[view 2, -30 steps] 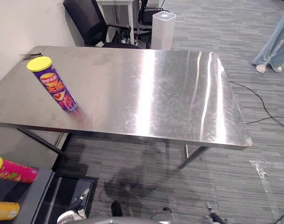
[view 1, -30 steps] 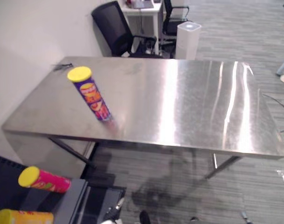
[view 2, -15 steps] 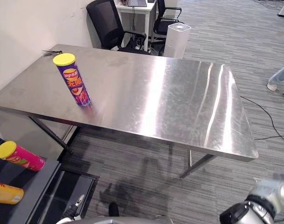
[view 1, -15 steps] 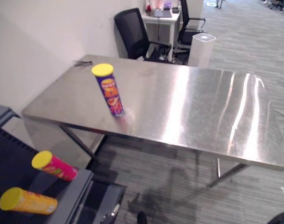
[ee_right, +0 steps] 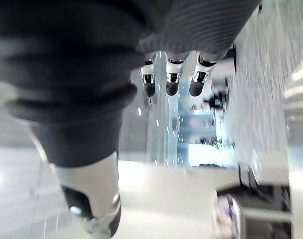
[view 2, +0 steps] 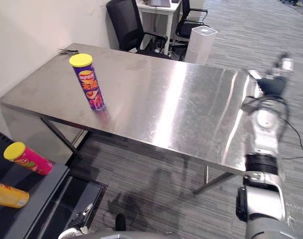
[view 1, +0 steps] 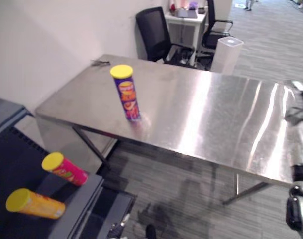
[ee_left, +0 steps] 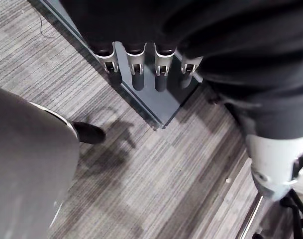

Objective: Put the gum and the chips on the shelf.

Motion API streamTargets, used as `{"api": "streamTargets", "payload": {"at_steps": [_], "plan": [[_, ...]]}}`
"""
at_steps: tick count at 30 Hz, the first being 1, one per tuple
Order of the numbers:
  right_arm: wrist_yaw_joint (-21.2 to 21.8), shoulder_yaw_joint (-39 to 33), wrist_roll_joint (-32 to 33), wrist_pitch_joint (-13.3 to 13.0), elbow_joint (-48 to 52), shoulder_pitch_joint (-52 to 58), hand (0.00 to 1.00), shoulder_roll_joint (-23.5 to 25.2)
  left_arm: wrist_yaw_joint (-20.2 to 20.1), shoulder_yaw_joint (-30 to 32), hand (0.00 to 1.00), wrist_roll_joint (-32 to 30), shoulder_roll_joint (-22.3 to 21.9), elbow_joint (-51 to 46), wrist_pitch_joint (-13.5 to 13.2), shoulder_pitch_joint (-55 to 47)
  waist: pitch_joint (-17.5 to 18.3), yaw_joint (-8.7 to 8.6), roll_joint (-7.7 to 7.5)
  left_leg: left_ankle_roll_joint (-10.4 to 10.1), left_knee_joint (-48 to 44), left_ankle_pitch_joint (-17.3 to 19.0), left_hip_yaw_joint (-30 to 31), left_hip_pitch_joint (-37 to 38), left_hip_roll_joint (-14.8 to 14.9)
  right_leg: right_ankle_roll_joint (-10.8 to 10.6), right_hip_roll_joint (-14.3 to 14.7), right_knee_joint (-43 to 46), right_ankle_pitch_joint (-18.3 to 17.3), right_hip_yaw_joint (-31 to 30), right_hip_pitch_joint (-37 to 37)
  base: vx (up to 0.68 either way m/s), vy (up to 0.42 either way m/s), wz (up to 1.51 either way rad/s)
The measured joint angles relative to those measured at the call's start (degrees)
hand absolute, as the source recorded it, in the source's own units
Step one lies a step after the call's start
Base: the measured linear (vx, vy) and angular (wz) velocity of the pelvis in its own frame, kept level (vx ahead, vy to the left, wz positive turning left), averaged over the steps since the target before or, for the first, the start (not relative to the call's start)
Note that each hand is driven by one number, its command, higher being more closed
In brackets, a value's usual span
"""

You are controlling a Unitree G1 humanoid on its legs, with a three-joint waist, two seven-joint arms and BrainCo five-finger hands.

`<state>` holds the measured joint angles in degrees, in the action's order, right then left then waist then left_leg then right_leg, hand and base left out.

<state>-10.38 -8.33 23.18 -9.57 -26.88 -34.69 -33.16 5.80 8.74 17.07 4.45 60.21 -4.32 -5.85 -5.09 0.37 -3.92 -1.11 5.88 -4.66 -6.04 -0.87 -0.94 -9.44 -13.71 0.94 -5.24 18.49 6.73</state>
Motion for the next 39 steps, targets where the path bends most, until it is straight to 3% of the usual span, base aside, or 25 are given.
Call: {"api": "streamTargets", "payload": {"at_steps": [3, 6, 11, 26, 39], "plan": [[6.7, 8.4, 0.3, 2.1, 0.6, -1.4, 0.00, 1.3, 0.0, 0.1, 0.00, 0.0, -0.3, -1.5, -0.1, -0.1, -0.3, 1.66, -0.11, 0.0, 0.0, 0.0, 0.6, 0.0, 0.0, -0.1, -0.1, -0.4, 0.0, 0.9, 0.6, 0.04, -0.008, 0.17], [11.8, 13.2, 2.7, 2.1, 0.6, -3.7, 0.00, 3.6, 0.0, 0.2, 0.00, 0.0, -0.4, -2.0, -0.1, -0.2, -1.0, 1.59, -0.09, 0.0, 0.0, 0.0, 1.9, 0.0, -0.4, -0.2, -0.2, -0.9, 0.1, 2.3, 1.7, 0.03, -0.003, 0.18], [15.6, 19.3, 4.4, 2.1, 0.4, -8.1, 0.00, 5.4, -0.1, 0.2, 0.00, 0.0, -0.5, -2.8, -0.1, -0.2, -2.0, 1.96, -0.10, 0.0, 0.0, -0.1, 2.6, 0.1, -0.7, -0.3, -0.4, -0.9, 0.2, 3.4, 2.6, 0.02, -0.003, 0.09], [16.8, 26.7, 4.3, 3.3, -4.2, -18.3, 0.00, 5.6, -0.5, 0.1, 0.00, 0.2, -0.9, -3.2, -0.1, 1.5, -2.8, 5.41, 0.12, -0.5, 0.0, -2.1, 7.2, -2.4, 0.4, -0.1, 1.4, -0.6, 0.0, 6.3, 2.4, -0.02, -0.026, 0.14], [15.3, 26.7, 3.7, 3.9, -12.6, -21.1, 0.00, 9.4, -0.5, -1.7, 0.00, 0.3, -0.7, -3.1, -0.1, 2.7, -2.7, 7.85, 0.20, -1.2, 0.0, -3.5, 8.6, -4.1, 1.9, 0.5, 2.9, -0.3, -0.3, 7.3, 1.4, -0.03, -0.017, 0.05]]}}
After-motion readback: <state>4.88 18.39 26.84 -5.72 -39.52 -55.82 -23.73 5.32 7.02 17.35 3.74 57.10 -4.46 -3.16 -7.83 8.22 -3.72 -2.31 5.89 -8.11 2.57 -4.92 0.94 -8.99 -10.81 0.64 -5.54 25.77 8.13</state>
